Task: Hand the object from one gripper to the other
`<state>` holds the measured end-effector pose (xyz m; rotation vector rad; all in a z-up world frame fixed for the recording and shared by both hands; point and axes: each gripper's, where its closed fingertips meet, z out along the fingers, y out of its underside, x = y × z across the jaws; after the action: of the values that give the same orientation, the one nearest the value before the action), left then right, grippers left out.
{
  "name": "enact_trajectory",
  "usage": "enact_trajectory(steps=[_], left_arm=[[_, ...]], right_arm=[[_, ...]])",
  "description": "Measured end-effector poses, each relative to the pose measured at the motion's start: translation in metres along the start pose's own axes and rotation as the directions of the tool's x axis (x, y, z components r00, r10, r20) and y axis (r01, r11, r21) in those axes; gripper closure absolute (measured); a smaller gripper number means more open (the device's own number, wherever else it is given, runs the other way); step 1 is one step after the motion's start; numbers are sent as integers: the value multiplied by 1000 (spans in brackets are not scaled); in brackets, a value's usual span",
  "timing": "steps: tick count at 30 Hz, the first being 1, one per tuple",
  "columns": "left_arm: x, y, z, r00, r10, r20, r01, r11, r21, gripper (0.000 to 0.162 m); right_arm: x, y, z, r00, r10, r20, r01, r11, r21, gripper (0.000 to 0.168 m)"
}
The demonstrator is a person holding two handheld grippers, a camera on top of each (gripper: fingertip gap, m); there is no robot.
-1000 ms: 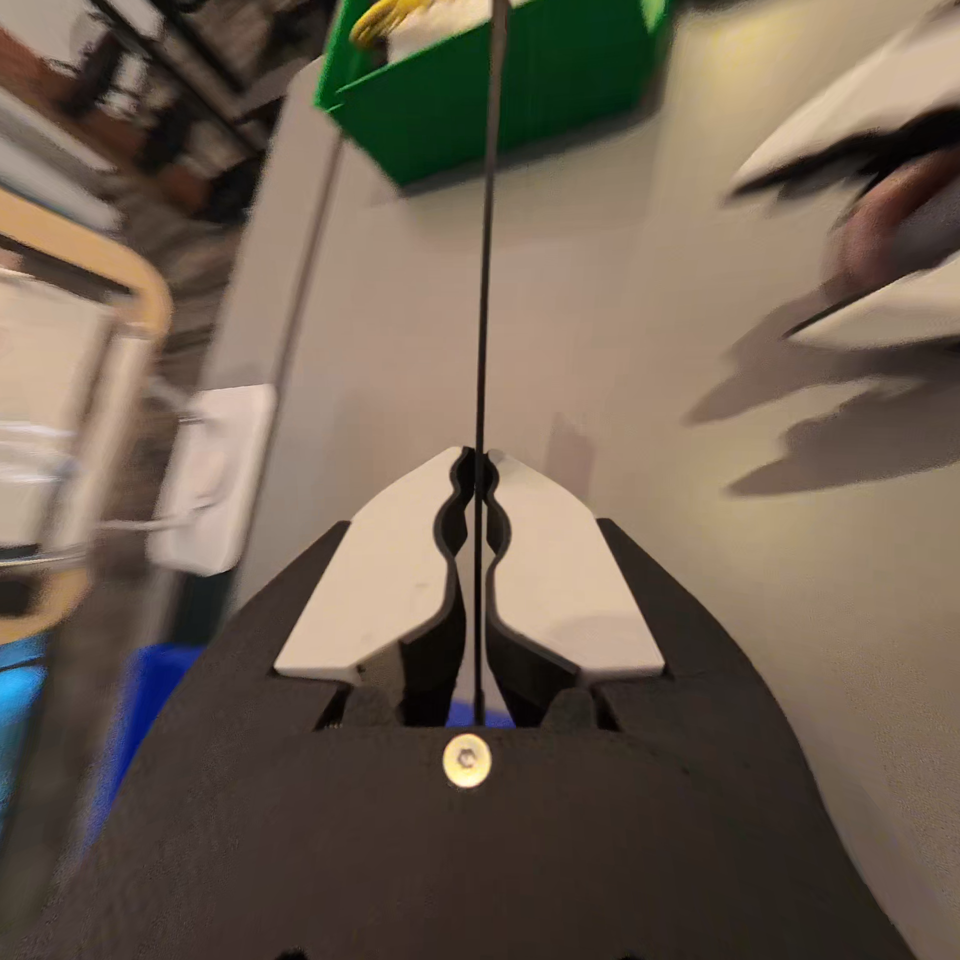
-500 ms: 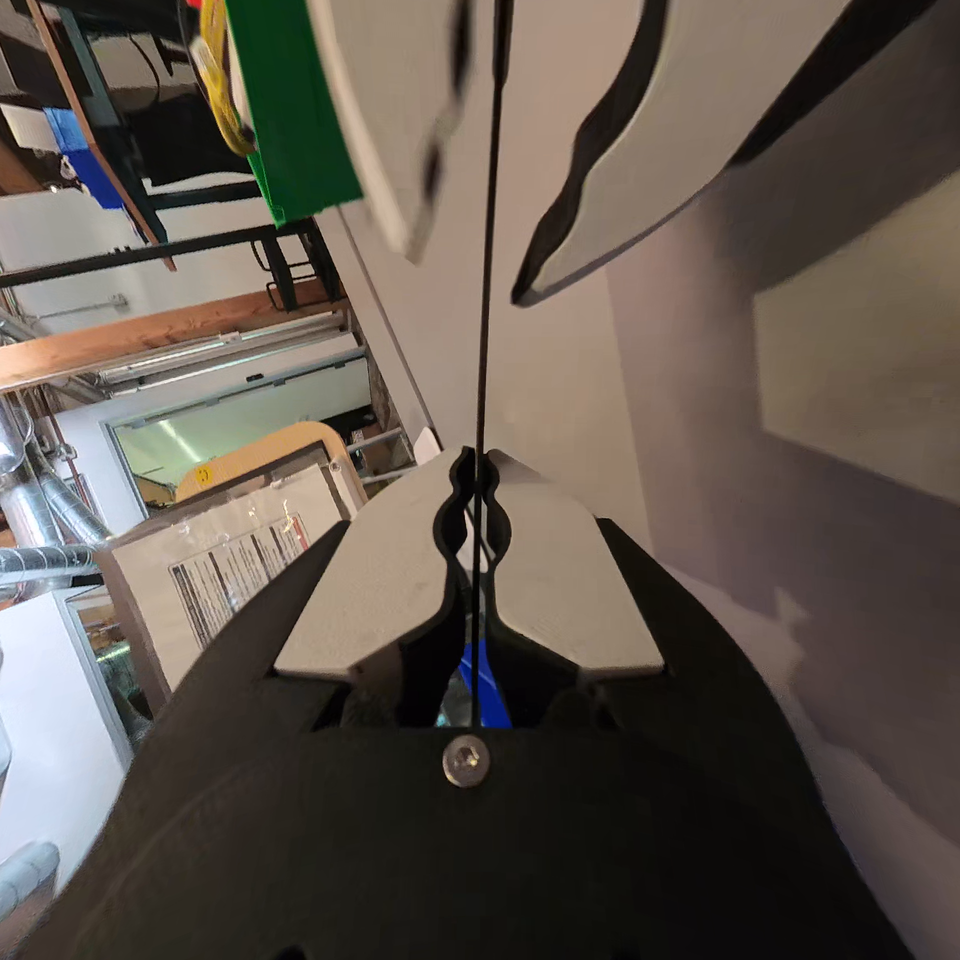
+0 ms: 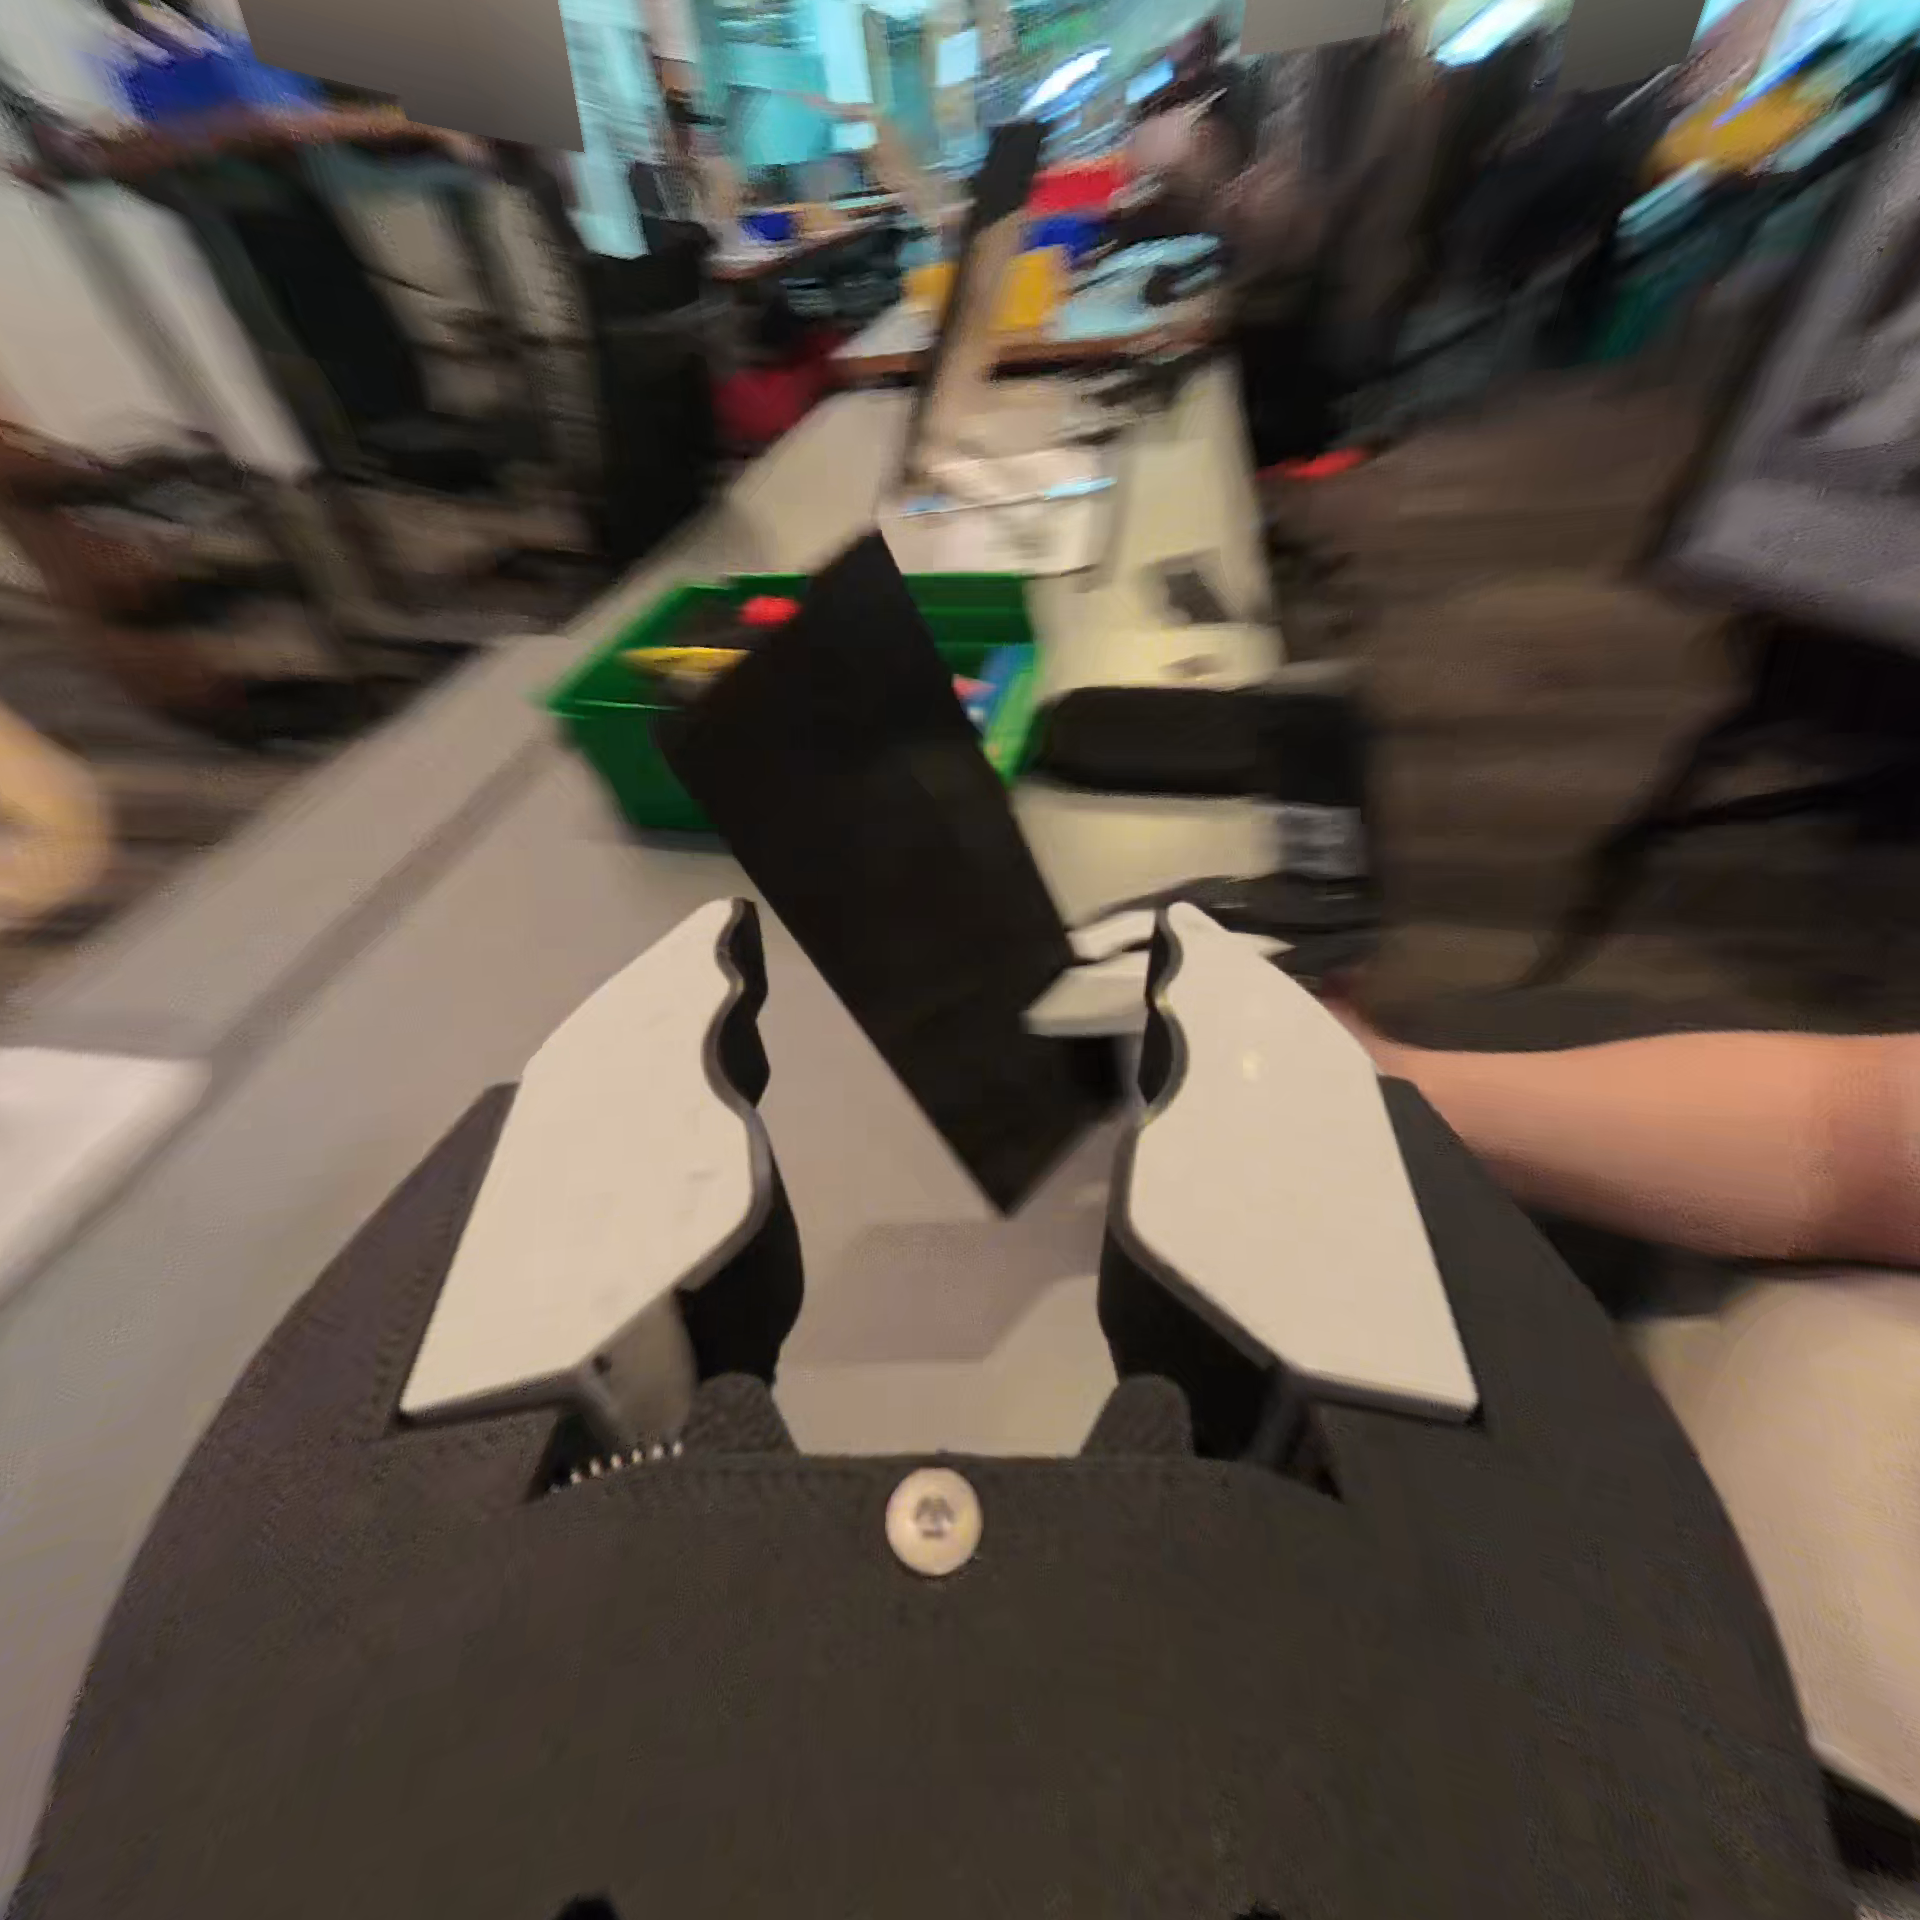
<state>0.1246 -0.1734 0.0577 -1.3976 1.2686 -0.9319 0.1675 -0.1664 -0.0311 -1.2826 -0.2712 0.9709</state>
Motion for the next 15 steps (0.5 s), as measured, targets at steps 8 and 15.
enact_trajectory(steps=[8,15], left_arm=[[37,47,35,801,-419,-427,368,908,-200,113],[29,54,37,949,-112,-294,65,984,-164,161]], right_arm=[[-29,-21,-10,932,197,303,-237,966,100,166],[-17,-28,-16,989,52,136,-82,971,225,142]])
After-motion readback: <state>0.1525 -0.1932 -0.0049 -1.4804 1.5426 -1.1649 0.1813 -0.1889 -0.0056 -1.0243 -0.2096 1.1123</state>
